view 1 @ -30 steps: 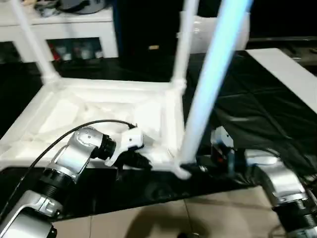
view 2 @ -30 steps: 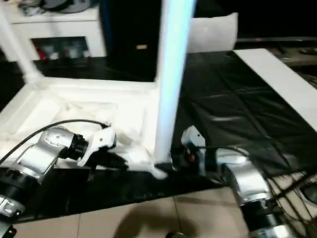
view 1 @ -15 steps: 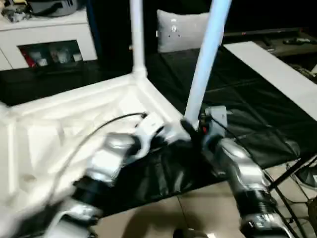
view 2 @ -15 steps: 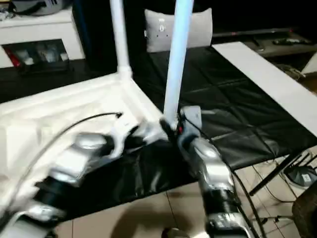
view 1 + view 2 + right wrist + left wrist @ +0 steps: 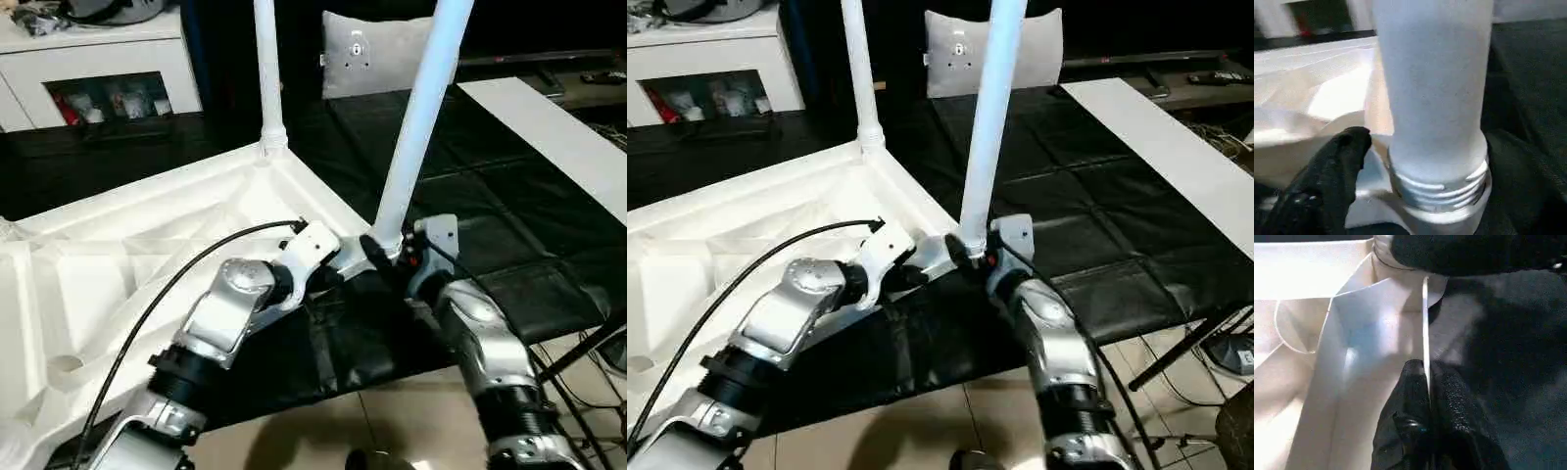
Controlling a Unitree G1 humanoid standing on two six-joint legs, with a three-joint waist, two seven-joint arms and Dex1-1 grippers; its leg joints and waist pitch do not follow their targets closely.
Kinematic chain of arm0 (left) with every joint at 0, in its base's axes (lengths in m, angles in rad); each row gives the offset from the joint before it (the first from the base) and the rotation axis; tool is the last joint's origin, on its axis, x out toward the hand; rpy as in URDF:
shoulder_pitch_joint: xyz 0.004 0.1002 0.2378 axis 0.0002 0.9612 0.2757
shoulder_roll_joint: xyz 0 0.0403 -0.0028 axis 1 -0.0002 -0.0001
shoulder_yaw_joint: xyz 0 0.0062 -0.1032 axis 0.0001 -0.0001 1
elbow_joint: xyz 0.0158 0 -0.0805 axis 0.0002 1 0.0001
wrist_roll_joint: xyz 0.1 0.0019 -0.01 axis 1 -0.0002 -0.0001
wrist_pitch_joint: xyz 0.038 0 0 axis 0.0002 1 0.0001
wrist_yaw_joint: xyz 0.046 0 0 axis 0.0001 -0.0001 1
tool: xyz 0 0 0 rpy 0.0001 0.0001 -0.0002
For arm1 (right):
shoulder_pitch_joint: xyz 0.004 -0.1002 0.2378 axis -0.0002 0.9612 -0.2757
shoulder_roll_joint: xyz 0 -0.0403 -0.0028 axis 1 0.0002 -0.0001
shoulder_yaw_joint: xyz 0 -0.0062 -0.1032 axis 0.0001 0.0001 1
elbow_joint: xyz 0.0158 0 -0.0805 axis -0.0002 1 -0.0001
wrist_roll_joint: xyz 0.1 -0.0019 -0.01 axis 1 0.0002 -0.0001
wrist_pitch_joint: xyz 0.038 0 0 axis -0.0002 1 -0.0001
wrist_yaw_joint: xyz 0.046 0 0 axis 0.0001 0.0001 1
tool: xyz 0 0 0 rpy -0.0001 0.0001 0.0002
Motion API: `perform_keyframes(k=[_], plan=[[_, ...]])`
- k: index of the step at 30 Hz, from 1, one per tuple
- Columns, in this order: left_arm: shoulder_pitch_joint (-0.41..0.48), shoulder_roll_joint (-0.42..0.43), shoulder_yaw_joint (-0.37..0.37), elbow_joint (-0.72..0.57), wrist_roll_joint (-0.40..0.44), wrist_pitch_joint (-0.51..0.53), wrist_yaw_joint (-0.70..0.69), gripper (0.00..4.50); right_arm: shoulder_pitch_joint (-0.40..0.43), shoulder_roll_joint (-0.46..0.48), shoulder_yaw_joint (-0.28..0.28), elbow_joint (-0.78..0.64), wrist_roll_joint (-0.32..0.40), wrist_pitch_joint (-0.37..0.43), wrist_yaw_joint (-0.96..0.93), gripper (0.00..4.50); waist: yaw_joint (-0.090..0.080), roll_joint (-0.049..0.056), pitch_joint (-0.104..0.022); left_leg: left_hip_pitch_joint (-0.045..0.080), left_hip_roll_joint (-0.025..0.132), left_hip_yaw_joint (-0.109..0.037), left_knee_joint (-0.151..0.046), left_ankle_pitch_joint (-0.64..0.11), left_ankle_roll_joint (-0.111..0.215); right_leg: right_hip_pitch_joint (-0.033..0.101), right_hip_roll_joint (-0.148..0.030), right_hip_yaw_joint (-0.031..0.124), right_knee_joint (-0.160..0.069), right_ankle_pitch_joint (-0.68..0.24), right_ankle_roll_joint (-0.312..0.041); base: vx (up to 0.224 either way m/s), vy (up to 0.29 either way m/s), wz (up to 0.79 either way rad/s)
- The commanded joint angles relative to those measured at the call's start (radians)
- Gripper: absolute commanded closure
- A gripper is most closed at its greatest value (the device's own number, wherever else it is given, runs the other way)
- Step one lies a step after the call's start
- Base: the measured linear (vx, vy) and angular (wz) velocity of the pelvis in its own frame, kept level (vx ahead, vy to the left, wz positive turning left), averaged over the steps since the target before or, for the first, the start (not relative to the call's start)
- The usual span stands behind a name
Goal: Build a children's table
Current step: Rotate leg to tighten
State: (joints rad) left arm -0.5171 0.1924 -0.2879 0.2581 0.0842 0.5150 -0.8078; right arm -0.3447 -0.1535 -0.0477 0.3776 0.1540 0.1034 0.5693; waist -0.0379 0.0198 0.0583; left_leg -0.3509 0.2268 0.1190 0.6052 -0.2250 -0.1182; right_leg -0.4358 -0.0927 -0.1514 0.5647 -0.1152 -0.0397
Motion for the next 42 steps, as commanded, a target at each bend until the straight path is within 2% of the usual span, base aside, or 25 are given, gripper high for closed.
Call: perform_keyframes(k=[1,2,3,5,8,9,10,11,14,15,16,17,18,20,24,29,35,42], plan=[[0.0,0.017,-0.006,-0.04,-0.018,-0.03,-0.041,4.5,-0.006,-0.022,-0.003,-0.05,0.022,-0.023,0.062,0.05,0.008,0.002,-0.081,-0.021,-0.017,0.033,-0.058,-0.104,0.135,0.1,-0.034,0.04,-0.065,-0.347,-0.15,0.0,0.0,0.0],[0.004,0.046,-0.014,-0.03,-0.023,-0.064,-0.076,4.5,0.003,-0.066,-0.006,-0.079,0.061,0.0,0.158,0.05,0.011,0.001,-0.08,-0.019,-0.016,0.032,-0.06,-0.124,0.133,0.099,-0.032,0.039,-0.067,-0.361,-0.141,0.0,0.0,0.0],[0.004,0.068,-0.019,-0.02,-0.028,-0.09,-0.112,4.5,0.006,-0.102,-0.002,-0.094,0.086,0.016,0.228,0.05,0.013,0.004,-0.078,-0.017,-0.016,0.033,-0.06,-0.137,0.132,0.096,-0.032,0.039,-0.07,-0.376,-0.135,0.0,0.0,0.0],[0.003,0.092,-0.027,-0.011,-0.036,-0.117,-0.158,4.5,0.008,-0.142,0.009,-0.1,0.102,0.022,0.297,0.05,0.018,0.002,-0.078,-0.014,-0.017,0.035,-0.059,-0.148,0.127,0.093,-0.032,0.04,-0.074,-0.402,-0.123,0.0,0.0,0.0],[0.0,0.133,-0.039,-0.002,-0.051,-0.162,-0.24,4.5,0.006,-0.205,0.037,-0.104,0.112,0.026,0.406,0.05,0.026,0.001,-0.079,-0.015,-0.018,0.034,-0.059,-0.151,0.122,0.092,-0.031,0.038,-0.076,-0.422,-0.116,0.0,0.0,0.0],[-0.005,0.167,-0.055,0.008,-0.058,-0.193,-0.299,4.5,-0.001,-0.239,0.055,-0.104,0.123,0.036,0.474,0.05,0.029,0.001,-0.079,-0.012,-0.018,0.035,-0.058,-0.149,0.119,0.089,-0.031,0.038,-0.078,-0.425,-0.116,0.0,0.0,0.0],[-0.005,0.168,-0.055,0.008,-0.058,-0.194,-0.301,4.5,-0.001,-0.241,0.056,-0.104,0.123,0.036,0.476,0.05,0.032,0.001,-0.079,-0.011,-0.019,0.035,-0.059,-0.153,0.121,0.09,-0.03,0.036,-0.078,-0.429,-0.116,0.0,0.0,0.0],[-0.01,0.19,-0.067,0.018,-0.058,-0.216,-0.336,4.5,-0.005,-0.259,0.068,-0.102,0.13,0.043,0.521,0.05,0.034,-0.004,-0.079,-0.015,-0.017,0.035,-0.059,-0.146,0.119,0.091,-0.031,0.038,-0.077,-0.428,-0.113,0.0,0.0,0.0],[-0.028,0.238,-0.094,0.054,-0.051,-0.282,-0.416,4.5,-0.019,-0.301,0.107,-0.087,0.128,0.048,0.617,0.05,0.045,-0.004,-0.081,-0.012,-0.013,0.035,-0.06,-0.132,0.119,0.089,-0.031,0.041,-0.071,-0.406,-0.122,0.0,0.0,0.0],[-0.032,0.245,-0.097,0.061,-0.05,-0.294,-0.43,4.5,-0.023,-0.308,0.116,-0.082,0.124,0.046,0.631,0.2,0.05,-0.002,-0.08,-0.011,-0.013,0.034,-0.061,-0.134,0.117,0.089,-0.032,0.041,-0.07,-0.403,-0.125,0.0,0.0,0.0],[-0.037,0.254,-0.102,0.07,-0.049,-0.31,-0.451,4.5,-0.027,-0.316,0.13,-0.073,0.112,0.038,0.648,0.31,0.05,-0.005,-0.081,-0.012,-0.013,0.035,-0.061,-0.13,0.115,0.09,-0.032,0.043,-0.069,-0.4,-0.125,0.0,0.0,0.0],[-0.04,0.26,-0.105,0.076,-0.049,-0.32,-0.463,4.5,-0.03,-0.321,0.139,-0.066,0.105,0.034,0.657,0.31,0.052,-0.004,-0.08,-0.012,-0.012,0.034,-0.062,-0.124,0.11,0.09,-0.033,0.043,-0.067,-0.396,-0.127,0.0,0.0,0.0],[-0.045,0.266,-0.109,0.084,-0.049,-0.331,-0.479,4.5,-0.034,-0.327,0.152,-0.056,0.094,0.027,0.673,0.49,0.055,-0.007,-0.081,-0.013,-0.013,0.035,-0.061,-0.12,0.107,0.09,-0.034,0.044,-0.067,-0.394,-0.127,0.0,0.0,0.0],[-0.057,0.281,-0.121,0.103,-0.051,-0.358,-0.519,4.5,-0.049,-0.332,0.182,-0.014,0.065,0.005,0.698,0.7,0.059,-0.007,-0.081,-0.014,-0.013,0.035,-0.061,-0.113,0.104,0.091,-0.035,0.044,-0.064,-0.392,-0.131,0.0,0.0,0.0],[-0.066,0.288,-0.129,0.112,-0.055,-0.376,-0.547,4.5,-0.065,-0.328,0.206,0.01,0.05,-0.012,0.72,1.07,0.069,-0.007,-0.08,-0.011,-0.01,0.037,-0.062,-0.1,0.103,0.09,-0.036,0.047,-0.061,-0.379,-0.137,0.0,0.0,0.0],[-0.077,0.288,-0.136,0.136,-0.062,-0.408,-0.578,4.5,-0.088,-0.316,0.227,0.031,0.053,-0.024,0.744,1.51,0.071,-0.007,-0.08,-0.013,-0.011,0.038,-0.062,-0.099,0.101,0.092,-0.034,0.047,-0.061,-0.37,-0.139,0.0,0.0,0.0],[-0.083,0.288,-0.138,0.154,-0.059,-0.425,-0.591,4.5,-0.101,-0.313,0.254,0.051,0.044,-0.038,0.777,1.77,0.07,-0.01,-0.078,-0.014,-0.012,0.038,-0.061,-0.106,0.096,0.092,-0.034,0.045,-0.063,-0.396,-0.127,0.0,0.0,0.0],[-0.079,0.29,-0.136,0.156,-0.056,-0.41,-0.577,4.5,-0.084,-0.313,0.258,0.037,0.056,-0.026,0.787,1.84,0.071,-0.007,-0.078,-0.014,-0.012,0.038,-0.062,-0.101,0.097,0.092,-0.033,0.045,-0.061,-0.388,-0.128,0.0,0.0,0.0]])
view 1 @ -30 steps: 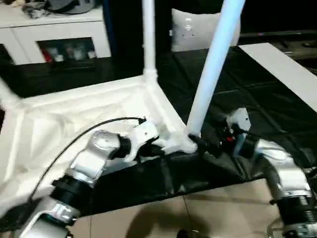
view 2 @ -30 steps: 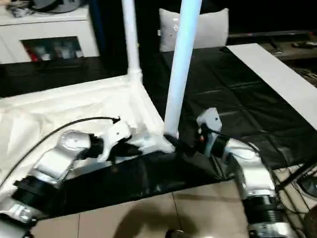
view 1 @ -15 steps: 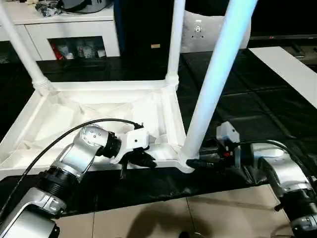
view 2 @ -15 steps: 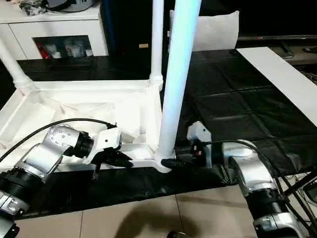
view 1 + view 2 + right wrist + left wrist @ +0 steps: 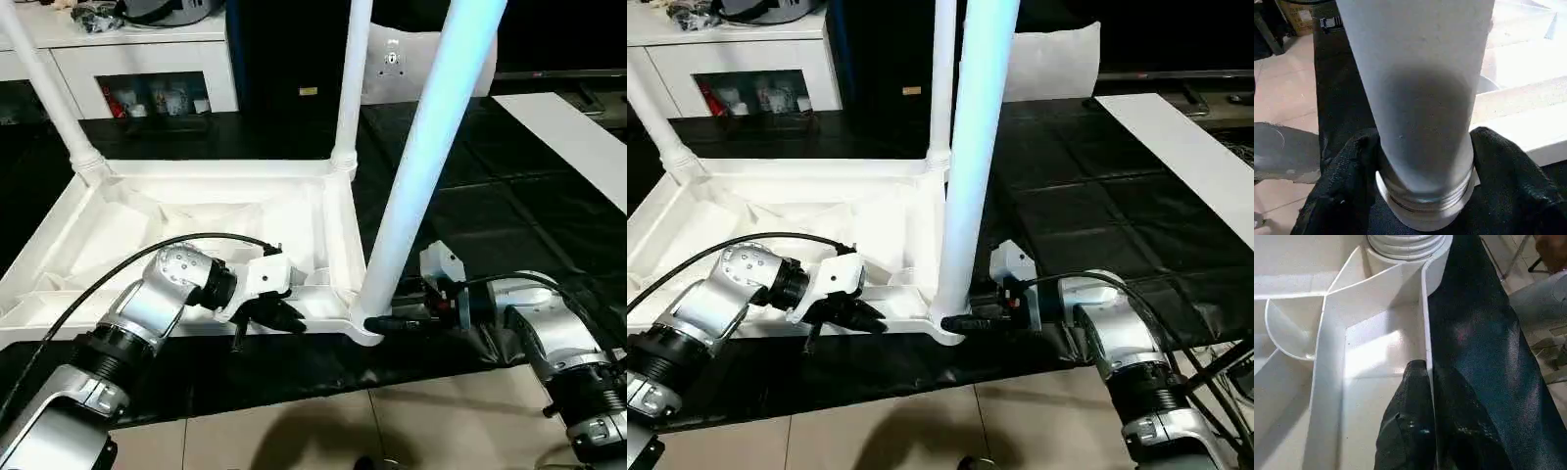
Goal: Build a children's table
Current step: Rotate leg to tighten
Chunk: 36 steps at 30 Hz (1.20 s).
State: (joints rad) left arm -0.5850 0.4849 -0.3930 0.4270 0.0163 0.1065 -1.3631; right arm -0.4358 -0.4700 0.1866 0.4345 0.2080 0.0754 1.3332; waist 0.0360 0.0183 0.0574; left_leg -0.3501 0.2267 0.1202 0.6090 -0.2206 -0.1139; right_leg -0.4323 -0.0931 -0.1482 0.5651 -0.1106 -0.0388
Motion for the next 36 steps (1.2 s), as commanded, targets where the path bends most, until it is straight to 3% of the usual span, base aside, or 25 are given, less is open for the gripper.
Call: perform_keyframes(k=[1,4,6,7,10,13,14,15,16,17,18,19,20,21,22,23,24,25,26,27,28,30,33,35,36], plan=[[-0.011,-0.002,-0.031,-0.013,0.012,-0.002,-0.022,4.5,0.007,0.003,0.024,-0.02,0.002,0.002,0.023,1.84,-0.003,-0.006,-0.077,-0.014,-0.012,0.037,-0.066,-0.107,0.093,0.088,-0.032,0.042,-0.063,-0.395,-0.128,0.0,0.0,0.0],[-0.006,-0.015,-0.018,-0.026,0.009,0.052,0.018,4.5,0.024,0.021,0.01,-0.043,0.023,0.036,-0.002,1.84,-0.004,-0.004,-0.077,-0.013,-0.012,0.038,-0.066,-0.111,0.09,0.089,-0.032,0.042,-0.064,-0.398,-0.129,0.0,0.0,0.0],[0.013,-0.071,0.02,-0.09,-0.017,0.194,0.116,4.5,0.061,0.105,-0.018,-0.108,0.045,0.14,-0.162,1.85,-0.004,-0.002,-0.071,-0.012,-0.009,0.037,-0.069,-0.122,0.078,0.086,-0.032,0.042,-0.067,-0.409,-0.128,0.0,0.0,0.0],[0.014,-0.075,0.022,-0.094,-0.018,0.202,0.122,4.5,0.064,0.11,-0.019,-0.112,0.046,0.146,-0.172,1.85,-0.006,-0.003,-0.07,-0.013,-0.011,0.036,-0.07,-0.122,0.07,0.089,-0.032,0.04,-0.068,-0.419,-0.121,0.0,0.0,0.0],[0.02,-0.112,0.036,-0.123,-0.021,0.261,0.182,4.5,0.08,0.163,-0.014,-0.135,0.027,0.175,-0.265,1.86,-0.016,-0.001,-0.064,-0.01,-0.02,0.036,-0.069,-0.169,0.054,0.083,-0.028,0.027,-0.087,-0.523,-0.072,0.0,0.0,0.0],[0.011,-0.199,0.066,-0.144,-0.011,0.357,0.315,4.5,0.079,0.282,-0.022,-0.123,-0.009,0.197,-0.454,1.88,-0.039,-0.003,-0.059,-0.008,-0.026,0.036,-0.064,-0.227,0.044,0.078,-0.026,0.011,-0.106,-0.6,-0.025,0.0,0.0,0.0],[0.011,-0.199,0.066,-0.144,-0.011,0.357,0.315,4.5,0.079,0.282,-0.022,-0.123,-0.009,0.197,-0.454,1.88,-0.05,0.0,-0.057,-0.005,-0.031,0.031,-0.06,-0.258,0.042,0.077,-0.026,-0.007,-0.121,-0.643,0.0,0.0,0.0,0.0],[0.002,-0.234,0.08,-0.141,-0.007,0.386,0.369,4.5,0.066,0.328,-0.036,-0.099,-0.015,0.192,-0.522,1.88,-0.057,0.0,-0.057,-0.004,-0.032,0.029,-0.059,-0.278,0.045,0.079,-0.025,-0.013,-0.126,-0.656,0.014,0.0,0.0,0.0],[-0.011,-0.272,0.094,-0.133,0.004,0.405,0.43,4.5,0.044,0.376,-0.055,-0.064,-0.019,0.185,-0.599,1.88,-0.071,0.003,-0.051,0.003,-0.026,0.026,-0.061,-0.32,0.052,0.075,-0.025,-0.024,-0.139,-0.666,0.027,0.0,0.0,0.0],[-0.02,-0.296,0.102,-0.126,0.015,0.413,0.473,4.5,0.026,0.408,-0.071,-0.039,-0.022,0.178,-0.658,1.88,-0.087,0.015,-0.05,0.009,-0.017,0.017,-0.064,-0.368,0.053,0.086,-0.028,-0.046,-0.15,-0.658,0.034,0.0,0.0,0.0],[-0.024,-0.305,0.104,-0.123,0.019,0.416,0.489,4.5,0.019,0.42,-0.077,-0.029,-0.024,0.175,-0.68,1.9,-0.106,0.026,-0.045,-0.001,0.014,-0.001,-0.088,-0.453,0.053,0.111,-0.03,-0.055,-0.13,-0.595,0.038,0.0,0.0,0.0],[-0.037,-0.335,0.114,-0.111,0.032,0.418,0.544,4.5,-0.01,0.46,-0.103,0.009,-0.025,0.171,-0.763,1.9,-0.104,0.034,-0.046,-0.005,0.037,-0.013,-0.105,-0.5,0.056,0.128,-0.034,-0.043,-0.101,-0.527,0.028,0.0,0.0,0.0],[-0.046,-0.363,0.122,-0.108,0.042,0.429,0.595,4.5,-0.031,0.493,-0.125,0.029,-0.037,0.172,-0.842,1.9,-0.1,0.036,-0.042,-0.002,0.075,-0.026,-0.142,-0.593,0.057,0.134,-0.039,0.002,-0.027,-0.371,-0.022,0.0,0.0,0.0],[-0.046,-0.363,0.122,-0.108,0.042,0.429,0.595,4.5,-0.031,0.493,-0.125,0.029,-0.037,0.172,-0.842,1.9,-0.105,0.023,-0.031,-0.001,0.065,-0.021,-0.141,-0.618,0.048,0.123,-0.042,0.013,-0.032,-0.376,-0.032,0.0,0.0,0.0],[-0.051,-0.38,0.127,-0.109,0.047,0.437,0.625,4.5,-0.042,0.512,-0.138,0.037,-0.045,0.175,-0.89,1.9,-0.111,-0.004,-0.032,0.056,-0.016,0.02,-0.075,-0.571,0.033,0.064,-0.029,-0.025,-0.138,-0.651,0.021,0.051,0.003,0.11],[-0.054,-0.392,0.125,-0.109,0.056,0.438,0.647,4.5,-0.047,0.521,-0.137,0.041,-0.048,0.166,-0.899,1.9,-0.123,-0.013,-0.032,0.071,-0.069,0.043,-0.019,-0.426,0.04,0.037,-0.043,-0.069,-0.182,-0.824,0.072,0.069,0.013,0.02],[-0.054,-0.392,0.125,-0.109,0.056,0.438,0.647,4.5,-0.047,0.521,-0.137,0.041,-0.048,0.166,-0.899,1.9,-0.129,0.002,-0.048,0.022,-0.062,0.034,-0.026,-0.355,0.055,0.087,-0.047,-0.086,-0.178,-0.81,0.127,0.069,0.013,0.02],[-0.055,-0.393,0.116,-0.108,0.067,0.432,0.651,4.5,-0.047,0.525,-0.137,0.042,-0.054,0.152,-0.909,1.59,-0.133,0.007,-0.055,0.008,-0.047,0.023,-0.036,-0.343,0.056,0.102,-0.053,-0.085,-0.165,-0.755,0.131,0.0,0.0,0.0],[-0.053,-0.386,0.106,-0.109,0.078,0.431,0.649,4.5,-0.041,0.522,-0.139,0.036,-0.065,0.135,-0.912,1.4,-0.135,0.018,-0.059,-0.018,-0.014,0.002,-0.06,-0.334,0.058,0.125,-0.06,-0.069,-0.137,-0.627,0.107,0.051,0.053,-0.05],[-0.049,-0.375,0.101,-0.11,0.087,0.429,0.644,4.5,-0.034,0.516,-0.143,0.03,-0.073,0.123,-0.914,1.4,-0.131,0.024,-0.063,-0.017,-0.004,-0.004,-0.069,-0.33,0.058,0.125,-0.063,-0.057,-0.127,-0.57,0.083,0.051,0.053,-0.05],[-0.047,-0.368,0.098,-0.111,0.092,0.429,0.641,4.5,-0.029,0.512,-0.147,0.025,-0.078,0.118,-0.917,1.27,-0.129,0.023,-0.062,-0.008,-0.006,-0.001,-0.072,-0.31,0.061,0.107,-0.065,-0.043,-0.122,-0.492,0.018,0.0,0.0,0.0],[-0.042,-0.355,0.097,-0.113,0.097,0.427,0.636,4.5,-0.02,0.503,-0.156,0.016,-0.077,0.107,-0.909,1.04,-0.135,0.013,-0.066,-0.023,-0.019,0.005,-0.07,-0.226,0.073,0.109,-0.063,-0.032,-0.103,-0.433,-0.067,0.0,0.0,0.0],[-0.025,-0.311,0.092,-0.112,0.101,0.401,0.598,4.5,0.014,0.451,-0.183,-0.024,-0.06,0.074,-0.855,0.82,-0.133,0.01,-0.072,-0.03,-0.02,0.007,-0.066,-0.136,0.108,0.107,-0.058,-0.013,-0.083,-0.34,-0.118,0.0,0.0,0.0],[-0.014,-0.285,0.087,-0.11,0.099,0.375,0.565,4.5,0.033,0.414,-0.201,-0.049,-0.04,0.053,-0.813,0.58,-0.125,0.006,-0.075,-0.026,-0.021,0.01,-0.063,-0.117,0.135,0.103,-0.057,-0.003,-0.075,-0.316,-0.138,0.0,0.0,0.0],[-0.014,-0.285,0.087,-0.11,0.099,0.375,0.565,4.5,0.033,0.414,-0.201,-0.049,-0.04,0.053,-0.813,0.46,-0.12,0.005,-0.079,-0.035,-0.023,0.008,-0.06,-0.078,0.151,0.11,-0.058,0.0,-0.064,-0.291,-0.148,0.0,0.0,0.0]])
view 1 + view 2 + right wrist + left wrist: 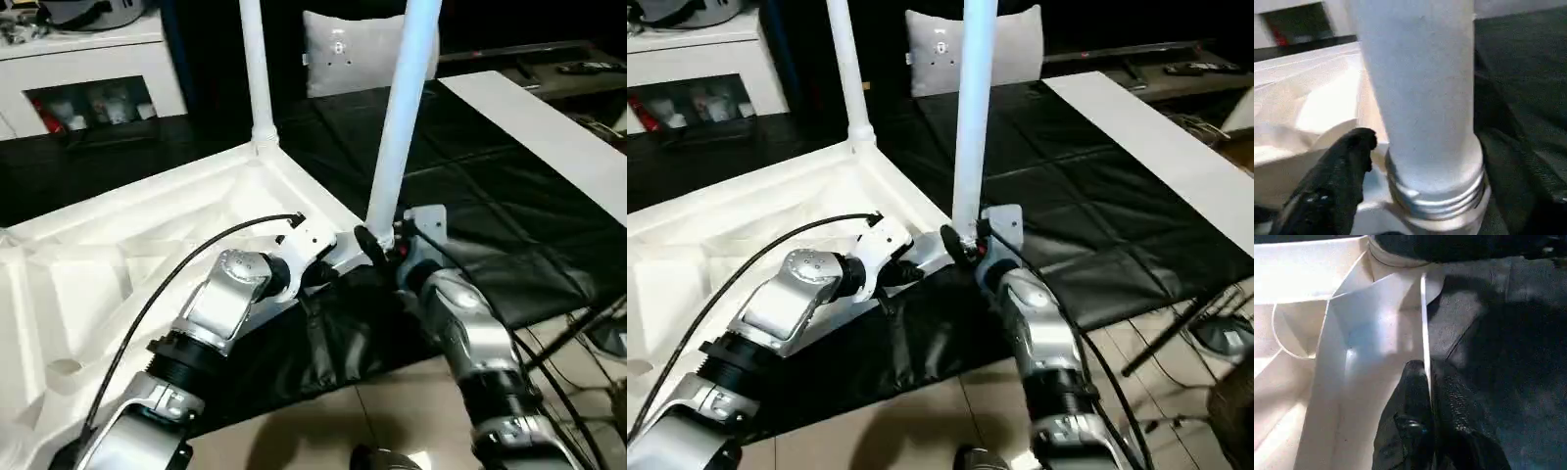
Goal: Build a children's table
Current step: Rotate leg to tighten
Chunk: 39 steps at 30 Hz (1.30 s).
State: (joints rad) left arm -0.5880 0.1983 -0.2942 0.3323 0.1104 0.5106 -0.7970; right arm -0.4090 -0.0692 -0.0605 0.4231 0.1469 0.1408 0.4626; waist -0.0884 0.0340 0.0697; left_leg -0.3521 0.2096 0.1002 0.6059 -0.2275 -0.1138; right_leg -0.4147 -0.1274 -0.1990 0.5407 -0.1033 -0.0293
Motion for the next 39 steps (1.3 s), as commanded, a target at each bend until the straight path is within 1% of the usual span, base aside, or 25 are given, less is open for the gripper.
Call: perform_keyframes(k=[1,2,3,4,5,6,7,8,9,12,13,14,15,18,19,20,21,22,23,24,26,29,34,36,39], plan=[[-0.011,0.004,-0.012,-0.015,0.004,-0.03,-0.004,4.5,0.008,0.009,0.046,-0.041,0.023,-0.014,0.064,0.39,0.008,-0.011,-0.092,-0.035,-0.005,0.028,-0.055,-0.051,0.157,0.092,-0.024,0.052,-0.037,-0.284,-0.162,0.0,0.0,0.0],[-0.005,0.02,-0.017,-0.015,0.003,-0.038,-0.018,4.5,0.023,-0.025,0.047,-0.062,0.038,-0.031,0.104,0.34,0.017,-0.009,-0.094,-0.034,-0.004,0.028,-0.052,-0.015,0.168,0.091,-0.024,0.054,-0.032,-0.263,-0.166,0.0,0.0,0.0],[-0.005,0.02,-0.017,-0.015,0.003,-0.038,-0.018,4.5,0.023,-0.025,0.047,-0.062,0.038,-0.031,0.104,0.34,0.025,-0.01,-0.091,-0.033,-0.004,0.031,-0.051,-0.013,0.172,0.088,-0.022,0.054,-0.032,-0.27,-0.167,0.0,0.0,0.0],[-0.005,0.02,-0.017,-0.015,0.003,-0.038,-0.018,4.5,0.023,-0.025,0.047,-0.062,0.038,-0.031,0.104,0.14,0.027,-0.01,-0.089,-0.032,-0.003,0.032,-0.053,-0.021,0.17,0.087,-0.022,0.054,-0.035,-0.287,-0.165,0.0,0.0,0.0],[0.005,0.071,-0.035,-0.009,-0.006,-0.087,-0.102,4.5,0.05,-0.121,0.045,-0.103,0.061,-0.04,0.23,0.14,0.032,0.001,-0.088,-0.03,-0.003,0.031,-0.054,-0.044,0.155,0.092,-0.021,0.051,-0.039,-0.326,-0.154,0.0,0.0,0.0],[0.007,0.093,-0.043,-0.005,-0.011,-0.107,-0.139,4.5,0.058,-0.16,0.044,-0.115,0.069,-0.037,0.283,0.05,0.034,-0.004,-0.089,-0.029,-0.003,0.033,-0.054,-0.081,0.152,0.091,-0.019,0.052,-0.045,-0.351,-0.134,0.0,0.0,0.0],[0.008,0.096,-0.044,-0.005,-0.011,-0.109,-0.144,4.5,0.059,-0.166,0.044,-0.117,0.07,-0.037,0.29,0.05,0.037,-0.005,-0.086,-0.028,-0.002,0.033,-0.056,-0.099,0.152,0.09,-0.018,0.052,-0.048,-0.363,-0.131,0.0,0.0,0.0],[0.01,0.122,-0.056,0.0,-0.018,-0.14,-0.185,4.5,0.066,-0.209,0.043,-0.128,0.077,-0.032,0.349,0.05,0.039,-0.004,-0.085,-0.027,0.0,0.033,-0.058,-0.116,0.141,0.087,-0.02,0.053,-0.048,-0.382,-0.128,0.0,0.0,0.0],[0.011,0.14,-0.064,0.006,-0.023,-0.164,-0.22,4.5,0.069,-0.242,0.047,-0.131,0.076,-0.033,0.393,0.05,0.041,-0.003,-0.086,-0.025,-0.001,0.033,-0.058,-0.131,0.136,0.089,-0.019,0.051,-0.052,-0.399,-0.124,0.0,0.0,0.0],[0.014,0.186,-0.084,0.023,-0.048,-0.264,-0.343,4.5,0.071,-0.328,0.078,-0.129,0.064,-0.046,0.513,0.05,0.049,-0.005,-0.083,-0.021,-0.002,0.033,-0.06,-0.19,0.114,0.085,-0.019,0.048,-0.063,-0.467,-0.099,0.0,0.0,0.0],[0.014,0.197,-0.089,0.027,-0.051,-0.28,-0.368,4.5,0.07,-0.346,0.089,-0.127,0.065,-0.047,0.544,0.05,0.048,-0.008,-0.085,-0.02,-0.002,0.034,-0.059,-0.19,0.114,0.085,-0.018,0.048,-0.063,-0.469,-0.098,0.0,0.0,0.0],[0.012,0.209,-0.097,0.038,-0.052,-0.311,-0.395,4.5,0.069,-0.367,0.104,-0.126,0.07,-0.05,0.584,0.05,0.054,-0.005,-0.084,-0.014,0.0,0.034,-0.06,-0.193,0.11,0.079,-0.02,0.049,-0.064,-0.473,-0.102,0.0,0.0,0.0],[0.01,0.214,-0.102,0.044,-0.052,-0.329,-0.404,4.5,0.069,-0.376,0.111,-0.126,0.075,-0.053,0.601,0.05,0.057,-0.01,-0.085,-0.016,0.001,0.035,-0.059,-0.184,0.11,0.081,-0.02,0.049,-0.062,-0.469,-0.104,0.0,0.0,0.0],[0.008,0.232,-0.108,0.058,-0.071,-0.368,-0.461,4.5,0.061,-0.399,0.138,-0.122,0.07,-0.079,0.657,0.05,0.074,-0.008,-0.087,-0.014,0.006,0.038,-0.061,-0.169,0.107,0.078,-0.02,0.052,-0.057,-0.445,-0.114,0.0,0.0,0.0],[0.006,0.243,-0.112,0.062,-0.081,-0.385,-0.493,4.5,0.055,-0.409,0.15,-0.117,0.067,-0.088,0.69,0.05,0.076,-0.014,-0.089,-0.016,0.007,0.038,-0.061,-0.167,0.108,0.08,-0.021,0.053,-0.054,-0.438,-0.115,0.0,0.0,0.0],[0.006,0.254,-0.118,0.061,-0.09,-0.394,-0.53,4.5,0.048,-0.418,0.166,-0.112,0.067,-0.093,0.73,0.05,0.078,-0.014,-0.089,-0.02,0.009,0.037,-0.062,-0.147,0.112,0.083,-0.02,0.057,-0.047,-0.411,-0.123,0.0,0.0,0.0],[0.006,0.261,-0.124,0.06,-0.094,-0.398,-0.551,4.5,0.043,-0.424,0.179,-0.108,0.065,-0.092,0.76,0.05,0.081,-0.013,-0.091,-0.017,0.01,0.038,-0.062,-0.144,0.114,0.082,-0.021,0.058,-0.045,-0.401,-0.129,0.0,0.0,0.0],[0.005,0.264,-0.126,0.065,-0.094,-0.409,-0.564,4.5,0.039,-0.43,0.19,-0.105,0.065,-0.087,0.783,0.05,0.083,-0.016,-0.092,-0.02,0.011,0.038,-0.062,-0.131,0.121,0.083,-0.02,0.061,-0.039,-0.379,-0.138,0.0,0.0,0.0],[0.002,0.265,-0.127,0.072,-0.092,-0.421,-0.572,4.5,0.035,-0.436,0.202,-0.102,0.064,-0.084,0.803,0.32,0.087,-0.019,-0.09,-0.02,0.009,0.04,-0.062,-0.124,0.124,0.08,-0.018,0.066,-0.036,-0.373,-0.143,0.0,0.0,0.0],[-0.001,0.265,-0.128,0.078,-0.089,-0.43,-0.572,4.5,0.033,-0.439,0.211,-0.099,0.061,-0.082,0.816,0.4,0.093,-0.02,-0.089,-0.013,0.007,0.045,-0.061,-0.134,0.121,0.074,-0.017,0.071,-0.039,-0.39,-0.147,0.0,0.0,0.0],[-0.008,0.264,-0.13,0.095,-0.083,-0.456,-0.577,4.5,0.023,-0.442,0.232,-0.085,0.051,-0.084,0.843,0.45,0.097,-0.022,-0.09,-0.013,0.009,0.047,-0.063,-0.137,0.116,0.076,-0.017,0.074,-0.038,-0.404,-0.147,0.0,0.0,0.0],[-0.012,0.262,-0.132,0.104,-0.085,-0.471,-0.586,4.5,0.001,-0.437,0.248,-0.056,0.048,-0.096,0.864,0.83,0.099,-0.024,-0.09,-0.014,0.008,0.048,-0.063,-0.149,0.104,0.076,-0.018,0.075,-0.04,-0.429,-0.135,0.0,0.0,0.0],[-0.011,0.266,-0.137,0.108,-0.093,-0.484,-0.604,4.5,-0.012,-0.44,0.264,-0.049,0.055,-0.091,0.905,1.26,0.1,-0.03,-0.091,-0.015,0.009,0.048,-0.062,-0.137,0.103,0.076,-0.018,0.075,-0.039,-0.43,-0.127,0.0,0.0,0.0],[-0.011,0.267,-0.138,0.112,-0.092,-0.493,-0.61,4.5,-0.015,-0.443,0.272,-0.045,0.054,-0.086,0.921,1.34,0.102,-0.03,-0.092,-0.015,0.009,0.049,-0.061,-0.128,0.106,0.075,-0.018,0.077,-0.038,-0.422,-0.131,0.0,0.0,0.0],[-0.012,0.269,-0.139,0.123,-0.089,-0.505,-0.615,4.5,-0.021,-0.444,0.279,-0.034,0.055,-0.086,0.935,1.7,0.104,-0.03,-0.092,-0.016,0.009,0.05,-0.061,-0.126,0.106,0.076,-0.017,0.076,-0.038,-0.426,-0.13,0.0,0.0,0.0]])
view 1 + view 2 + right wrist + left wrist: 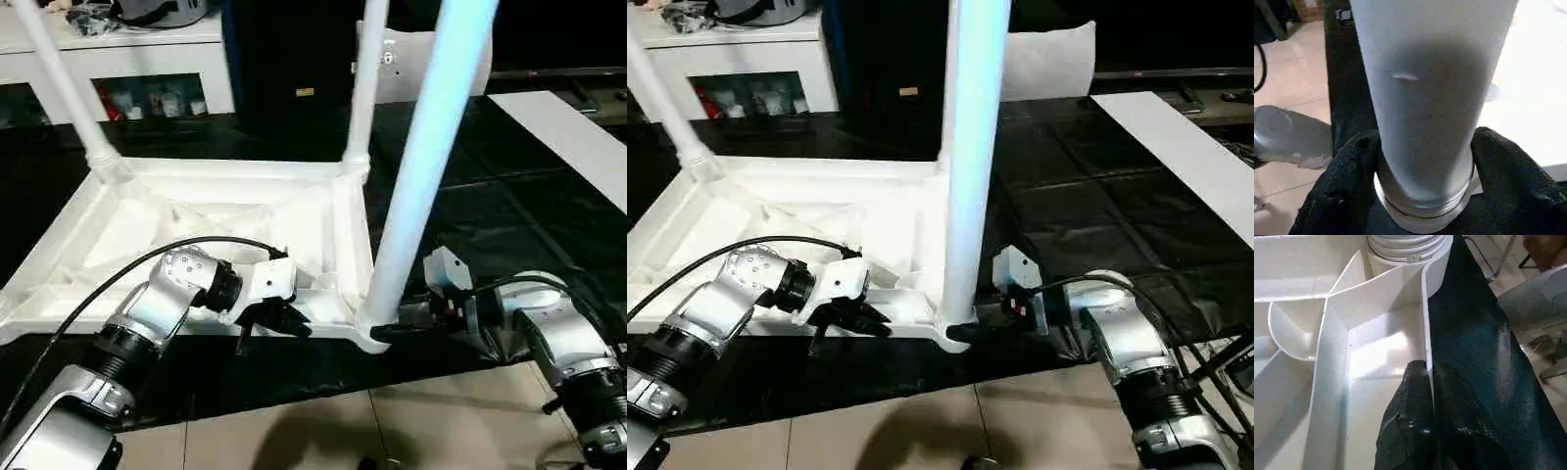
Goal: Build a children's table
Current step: Rotate leg to tighten
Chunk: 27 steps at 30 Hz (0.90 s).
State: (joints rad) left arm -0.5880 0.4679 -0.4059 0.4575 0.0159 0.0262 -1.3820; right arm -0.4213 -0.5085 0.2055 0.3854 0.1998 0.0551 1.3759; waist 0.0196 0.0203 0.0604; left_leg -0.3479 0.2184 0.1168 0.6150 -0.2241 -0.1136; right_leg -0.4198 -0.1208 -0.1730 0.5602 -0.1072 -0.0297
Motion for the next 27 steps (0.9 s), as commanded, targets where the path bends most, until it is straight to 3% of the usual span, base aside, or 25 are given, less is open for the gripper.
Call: perform_keyframes(k=[1,5,13,16,18,21,22,23,24,25,26,27], plan=[[-0.012,0.0,-0.028,-0.002,0.005,-0.022,-0.03,4.5,-0.01,-0.004,0.015,0.005,0.003,0.0,0.025,1.7,-0.002,-0.017,-0.083,-0.018,0.001,0.034,-0.07,-0.133,0.104,0.08,-0.024,0.05,-0.058,-0.428,-0.128,0.0,0.0,0.0],[-0.011,0.001,-0.028,-0.003,0.006,-0.021,-0.033,4.5,-0.007,-0.005,0.019,0.001,0.006,0.01,0.036,1.96,0.004,-0.016,-0.084,-0.017,0.003,0.034,-0.072,-0.135,0.094,0.08,-0.024,0.05,-0.058,-0.422,-0.126,0.0,0.0,0.0],[-0.002,0.001,-0.027,-0.006,0.005,-0.013,-0.033,4.5,0.033,0.0,0.037,-0.038,0.009,0.033,0.039,2.01,0.009,-0.019,-0.084,-0.016,0.004,0.035,-0.073,-0.137,0.088,0.081,-0.021,0.051,-0.057,-0.414,-0.129,0.0,0.0,0.0],[0.002,0.002,-0.028,-0.01,0.006,-0.009,-0.031,4.5,0.042,0.006,0.036,-0.048,0.014,0.044,0.033,2.01,0.009,-0.015,-0.081,-0.014,0.004,0.035,-0.074,-0.155,0.083,0.078,-0.021,0.05,-0.061,-0.433,-0.124,0.0,0.0,0.0],[0.002,-0.002,-0.024,-0.012,0.01,0.011,-0.015,4.5,0.05,0.021,0.02,-0.064,0.032,0.09,0.007,2.01,0.007,-0.016,-0.079,-0.014,0.003,0.034,-0.075,-0.166,0.08,0.079,-0.019,0.048,-0.065,-0.455,-0.115,0.0,0.0,0.0],[-0.001,-0.034,0.008,-0.015,0.017,0.097,0.083,4.5,0.077,0.058,-0.002,-0.122,0.077,0.237,-0.071,2.09,0.003,-0.017,-0.072,-0.009,-0.001,0.035,-0.076,-0.21,0.062,0.076,-0.017,0.043,-0.079,-0.528,-0.084,0.0,0.0,0.0],[-0.001,-0.036,0.01,-0.015,0.016,0.1,0.087,4.5,0.079,0.06,-0.003,-0.125,0.078,0.242,-0.075,2.13,0.003,-0.017,-0.072,-0.009,-0.001,0.035,-0.076,-0.21,0.062,0.076,-0.017,0.043,-0.079,-0.528,-0.084,0.0,0.0,0.0],[-0.003,-0.049,0.021,-0.02,0.011,0.121,0.11,4.5,0.088,0.074,-0.008,-0.139,0.084,0.267,-0.102,2.16,-0.001,-0.019,-0.065,-0.003,-0.01,0.036,-0.072,-0.249,0.048,0.071,-0.015,0.032,-0.096,-0.614,-0.041,0.0,0.0,0.0],[-0.003,-0.068,0.033,-0.032,0.009,0.159,0.145,4.5,0.106,0.1,-0.014,-0.162,0.092,0.296,-0.146,2.16,-0.006,-0.015,-0.06,0.007,-0.017,0.036,-0.063,-0.287,0.041,0.063,-0.013,0.015,-0.114,-0.68,-0.003,0.0,0.0,0.0],[-0.003,-0.078,0.038,-0.039,0.01,0.179,0.164,4.5,0.115,0.115,-0.016,-0.173,0.094,0.307,-0.17,2.16,-0.01,-0.014,-0.056,0.012,-0.019,0.037,-0.061,-0.303,0.037,0.06,-0.009,0.007,-0.126,-0.707,0.019,0.0,0.0,0.0],[-0.004,-0.084,0.041,-0.043,0.01,0.189,0.175,4.5,0.119,0.123,-0.017,-0.178,0.094,0.312,-0.183,2.16,-0.019,-0.009,-0.057,0.025,-0.019,0.034,-0.055,-0.342,0.032,0.057,-0.008,-0.019,-0.146,-0.731,0.05,0.0,0.0,0.0],[-0.003,-0.121,0.054,-0.067,0.013,0.25,0.24,4.5,0.132,0.179,-0.021,-0.175,0.07,0.312,-0.277,2.16,-0.033,0.001,-0.056,0.023,-0.012,0.026,-0.058,-0.381,0.028,0.07,-0.004,-0.043,-0.158,-0.715,0.076,0.0,0.0,0.0]])
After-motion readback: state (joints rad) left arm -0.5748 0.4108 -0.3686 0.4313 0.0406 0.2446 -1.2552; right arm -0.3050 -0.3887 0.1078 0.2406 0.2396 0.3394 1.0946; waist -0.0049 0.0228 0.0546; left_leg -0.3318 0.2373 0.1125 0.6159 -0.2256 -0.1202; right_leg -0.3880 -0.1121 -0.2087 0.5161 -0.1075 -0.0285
